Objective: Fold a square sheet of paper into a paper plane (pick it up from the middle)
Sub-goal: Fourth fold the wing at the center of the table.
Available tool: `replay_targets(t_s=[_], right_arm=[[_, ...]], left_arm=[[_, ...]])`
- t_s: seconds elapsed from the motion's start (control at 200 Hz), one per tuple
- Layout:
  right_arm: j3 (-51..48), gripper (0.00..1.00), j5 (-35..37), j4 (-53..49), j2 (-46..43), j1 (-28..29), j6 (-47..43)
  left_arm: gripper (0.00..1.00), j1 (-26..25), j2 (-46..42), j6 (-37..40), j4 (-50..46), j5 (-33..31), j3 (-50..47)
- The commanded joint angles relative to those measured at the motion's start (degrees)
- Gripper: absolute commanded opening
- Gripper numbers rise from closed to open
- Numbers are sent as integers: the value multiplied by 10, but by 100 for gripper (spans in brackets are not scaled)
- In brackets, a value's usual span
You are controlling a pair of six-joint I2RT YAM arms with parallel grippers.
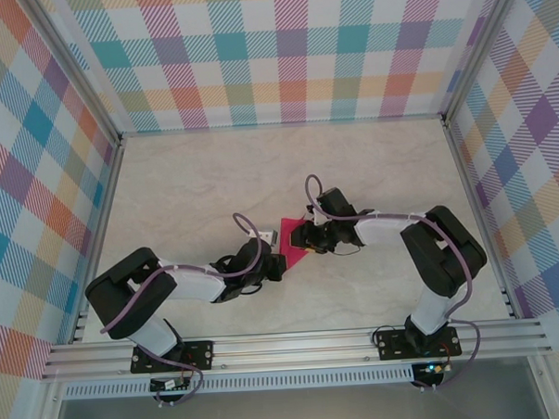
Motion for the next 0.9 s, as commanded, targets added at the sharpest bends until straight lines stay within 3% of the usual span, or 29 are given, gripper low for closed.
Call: replay_targets(t_s=[0.0,0.9], right_arm=[[23,42,-20,11,12,-2,-22],[61,41,-17,-5,77,-3,-47]], left_arm=[[9,10,9,-19,-28,18,18],[11,40,31,-88,-28,35,15]])
